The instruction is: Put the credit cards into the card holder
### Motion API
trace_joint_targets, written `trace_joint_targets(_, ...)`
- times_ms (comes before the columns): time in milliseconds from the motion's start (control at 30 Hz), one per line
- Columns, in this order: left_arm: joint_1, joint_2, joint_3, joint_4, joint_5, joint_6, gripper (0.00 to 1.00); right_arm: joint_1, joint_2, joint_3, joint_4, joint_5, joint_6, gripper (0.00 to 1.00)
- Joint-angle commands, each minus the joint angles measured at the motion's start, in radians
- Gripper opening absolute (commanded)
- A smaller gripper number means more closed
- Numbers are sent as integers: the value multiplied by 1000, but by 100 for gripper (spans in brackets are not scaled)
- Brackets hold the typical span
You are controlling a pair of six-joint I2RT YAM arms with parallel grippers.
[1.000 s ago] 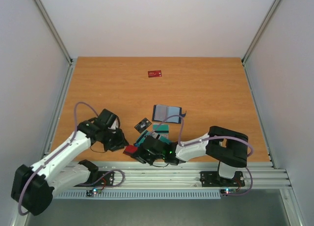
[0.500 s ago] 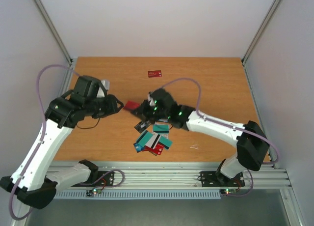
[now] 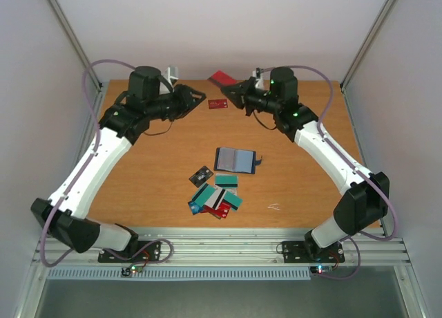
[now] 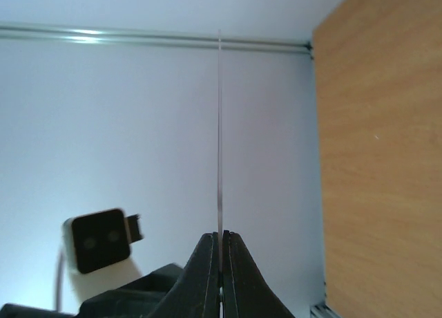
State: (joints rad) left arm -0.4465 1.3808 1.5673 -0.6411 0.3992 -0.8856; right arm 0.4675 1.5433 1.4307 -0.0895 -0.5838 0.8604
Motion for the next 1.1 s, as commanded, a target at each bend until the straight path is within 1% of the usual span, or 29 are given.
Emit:
trace_joint_targets(0,-14,76,-26,464,76,-196,28,-43,5,20,132,-54,115,1)
trace_joint_targets(133,-26,156,32,562,86,-242,28,-61,4,12,227,-33,208,1)
trace_joint_targets(233,-27,192,24,698,95,-300,29,-63,7,8,304,-14,253,1)
trace_joint_targets(300,-27,207,32,736,101,-330,28,-67,9,13,318,-5,260,1)
trace_joint_targets(433,-27,222,63,755,111,-333,29,-75,11,5,352,-22,297,1)
trace_joint_targets(533,-27,216,47,798,109,-349,27,-77,-6,-12,360,-16,306,1)
trace_joint_targets(700,-29,193,2,823,96,-368,26,-80,-22,-22,341,-27,296,1)
trace_joint_targets(900,-30,210,3,813,127,-390,23,-76,-31,-7,332,-71,250,1)
trace_joint_targets(1067,-38,198,-12,791,128,-392,27,-77,-67,-29,329,-51,223,1)
